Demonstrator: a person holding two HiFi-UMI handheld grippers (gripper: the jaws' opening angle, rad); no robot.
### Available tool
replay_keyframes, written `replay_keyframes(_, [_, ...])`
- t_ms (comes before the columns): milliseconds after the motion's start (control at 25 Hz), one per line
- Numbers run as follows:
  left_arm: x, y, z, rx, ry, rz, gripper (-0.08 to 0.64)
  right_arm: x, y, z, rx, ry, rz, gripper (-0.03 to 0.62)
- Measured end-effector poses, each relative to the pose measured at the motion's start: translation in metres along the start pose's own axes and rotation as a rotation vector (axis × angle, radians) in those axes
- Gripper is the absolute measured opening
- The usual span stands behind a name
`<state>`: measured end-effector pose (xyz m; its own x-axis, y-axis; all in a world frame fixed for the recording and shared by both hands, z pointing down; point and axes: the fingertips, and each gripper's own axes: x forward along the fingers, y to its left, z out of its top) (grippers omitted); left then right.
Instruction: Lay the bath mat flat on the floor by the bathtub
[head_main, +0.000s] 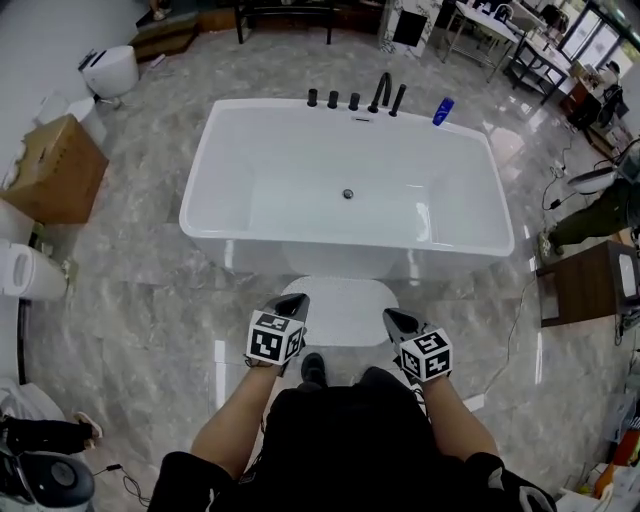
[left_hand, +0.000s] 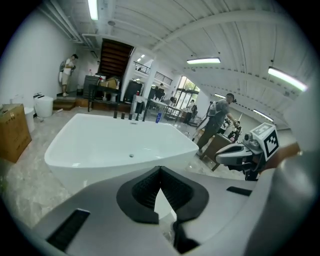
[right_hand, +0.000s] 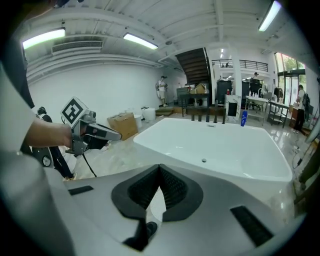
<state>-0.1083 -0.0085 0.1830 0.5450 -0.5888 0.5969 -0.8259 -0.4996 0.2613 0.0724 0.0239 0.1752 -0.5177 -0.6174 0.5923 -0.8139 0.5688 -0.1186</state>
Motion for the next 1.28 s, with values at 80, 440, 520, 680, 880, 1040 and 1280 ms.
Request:
replay_keyframes(80, [-0.007, -0.008, 0.01, -0.001, -0.024, -0.005, 0.011, -0.004, -0.001, 0.012, -0.015, -0.026, 0.007, 0.015])
replay_keyframes(440, [-0.027, -0.025, 0.051, 0.012, -0.107, 0.061, 0.011, -0.031, -0.019, 0.076, -0.057, -0.174, 0.06, 0.015])
replay_keyframes(520, [-0.025, -0.031, 0.06, 0.024, -0.113, 0.071, 0.011, -0.042, -0.027, 0.089, -0.051, -0.221, 0.064, 0.015])
replay_keyframes(680, [-0.017, -0.056, 0.09, 0.058, -0.152, 0.079, 0.011, -0.068, -0.049, 0.104, -0.04, -0.29, 0.065, 0.015])
replay_keyframes(880, [-0.008, -0.094, 0.133, 0.101, -0.215, 0.098, 0.011, -0.1, -0.088, 0.114, 0.042, -0.377, 0.087, 0.015])
replay_keyframes(1040, [-0.011, -0.123, 0.159, 0.118, -0.299, 0.13, 0.011, -0.126, -0.108, 0.118, 0.014, -0.441, 0.092, 0.014])
replay_keyframes(1280, [-0.028, -0.137, 0.18, 0.154, -0.373, 0.192, 0.011, -0.146, -0.116, 0.141, -0.049, -0.521, 0.094, 0.014])
